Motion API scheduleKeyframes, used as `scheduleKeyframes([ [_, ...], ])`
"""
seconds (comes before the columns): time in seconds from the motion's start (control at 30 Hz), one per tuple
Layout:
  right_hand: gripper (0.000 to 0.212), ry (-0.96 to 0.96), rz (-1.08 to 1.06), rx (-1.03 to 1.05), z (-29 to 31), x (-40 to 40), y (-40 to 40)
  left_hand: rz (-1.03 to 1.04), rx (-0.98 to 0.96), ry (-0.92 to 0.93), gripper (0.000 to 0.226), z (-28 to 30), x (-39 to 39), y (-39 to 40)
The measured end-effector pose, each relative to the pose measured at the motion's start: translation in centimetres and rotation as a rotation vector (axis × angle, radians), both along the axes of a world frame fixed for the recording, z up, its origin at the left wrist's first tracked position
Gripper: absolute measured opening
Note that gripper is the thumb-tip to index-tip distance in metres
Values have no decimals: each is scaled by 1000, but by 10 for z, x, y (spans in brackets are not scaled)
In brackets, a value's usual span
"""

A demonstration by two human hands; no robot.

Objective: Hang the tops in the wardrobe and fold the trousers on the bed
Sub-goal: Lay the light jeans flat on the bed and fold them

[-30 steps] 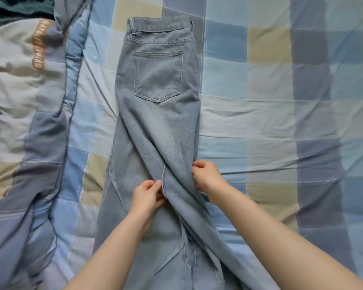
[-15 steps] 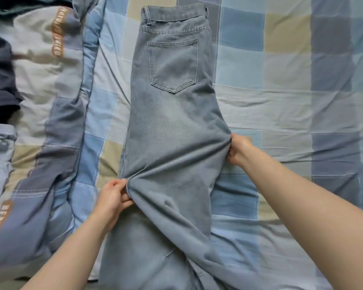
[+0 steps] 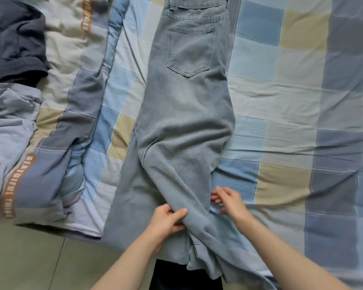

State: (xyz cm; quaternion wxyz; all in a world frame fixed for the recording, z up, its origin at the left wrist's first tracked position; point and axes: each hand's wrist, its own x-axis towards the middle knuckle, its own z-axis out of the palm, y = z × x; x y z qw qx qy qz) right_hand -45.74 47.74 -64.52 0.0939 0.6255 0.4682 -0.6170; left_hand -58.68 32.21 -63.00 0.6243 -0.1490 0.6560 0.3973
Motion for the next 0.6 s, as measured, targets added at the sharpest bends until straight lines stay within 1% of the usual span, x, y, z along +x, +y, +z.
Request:
scheduleKeyframes([
  [0.07,31,-5,161,-26,3,17,-21,-3,15,-33,11,6,19,-4],
  [0.13,34,5,378,20,11,38,-40,-106,44,-71,16,18,41,-11],
  [0.2,37,-2,491,9,14,54,-51,-191,47,-61,19,27,54,-15],
  [0.27,38,-49,495,-72,18,65,-55,-170,45,-47,19,34,65,-18],
  [0.3,41,-62,459,-137,20,69,-56,-140,50,-56,15,38,68,-17],
  [0.37,46,-71,372,-270,24,77,-55,-13,36,-130,5,48,75,-15],
  [0.4,46,-72,341,-305,27,81,-55,71,30,-205,10,52,75,-17],
  [0.43,42,-71,317,-318,29,86,-55,150,30,-308,25,55,74,-22],
  [0.47,36,-71,312,-321,31,93,-56,185,36,-415,44,56,71,-28],
  [0.5,31,-73,327,-320,33,98,-57,169,72,-502,55,58,67,-37],
  [0.53,28,-76,366,-321,34,101,-58,152,108,-579,58,60,60,-46],
  [0.6,33,-117,506,-277,33,102,-64,112,145,-664,57,65,44,-67],
])
